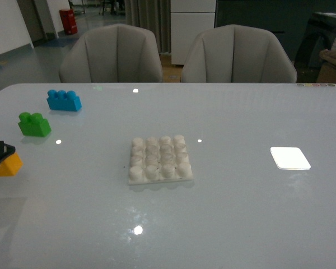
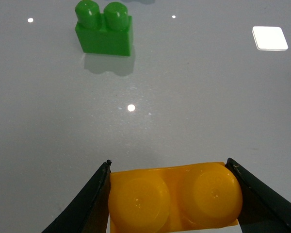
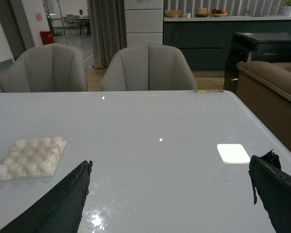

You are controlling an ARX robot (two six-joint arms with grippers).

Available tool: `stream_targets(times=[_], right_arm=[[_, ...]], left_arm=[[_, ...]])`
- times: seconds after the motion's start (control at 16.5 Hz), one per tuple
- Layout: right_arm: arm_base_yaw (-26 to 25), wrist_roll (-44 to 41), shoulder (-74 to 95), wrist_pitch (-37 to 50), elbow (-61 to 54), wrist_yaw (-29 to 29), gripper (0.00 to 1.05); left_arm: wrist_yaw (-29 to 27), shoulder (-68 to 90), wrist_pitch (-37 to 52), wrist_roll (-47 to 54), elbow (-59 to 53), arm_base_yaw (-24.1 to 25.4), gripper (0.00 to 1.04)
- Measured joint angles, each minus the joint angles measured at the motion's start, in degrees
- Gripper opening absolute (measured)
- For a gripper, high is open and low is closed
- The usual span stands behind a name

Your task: Insert yellow block into base center

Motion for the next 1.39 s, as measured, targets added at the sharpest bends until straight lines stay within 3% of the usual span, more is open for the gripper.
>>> stream_targets(times=[0.12,0.36,0.48,0.67,0.79,1.09,1.39], right_arm=[[0.0,0.0,0.0,0.0,0.0,0.0,0.98],[0.0,0.0,0.0,0.0,0.0,0.0,0.98],[0.0,0.0,0.0,0.0,0.0,0.0,0.98],[0.0,0.0,0.0,0.0,0.0,0.0,0.98],[0.0,0.0,0.0,0.0,0.0,0.0,0.98],[0.0,0.0,0.0,0.0,0.0,0.0,0.98],[0.0,0.0,0.0,0.0,0.0,0.0,0.98]], left_arm=[[-3.7,-7.7,-2.4,-2.7,-4.2,-4.9,0.62],[-13.5,-17.4,-6.2,-9.4,-6.1,-22.0,0.62],[-17.8,-15.2,-6.8,-13.4,-3.9,-31.4,0.62],[-21.7,-6.9,-6.8,-17.7,2.3,-40.3,0.62],[-23.8,-1.7,-8.2,-20.1,6.5,-42.9,0.62],[-31.0,8.0,-13.7,-25.0,19.4,-43.8,0.62],[-32.5,15.3,-15.4,-26.1,28.5,-44.5,0.61]])
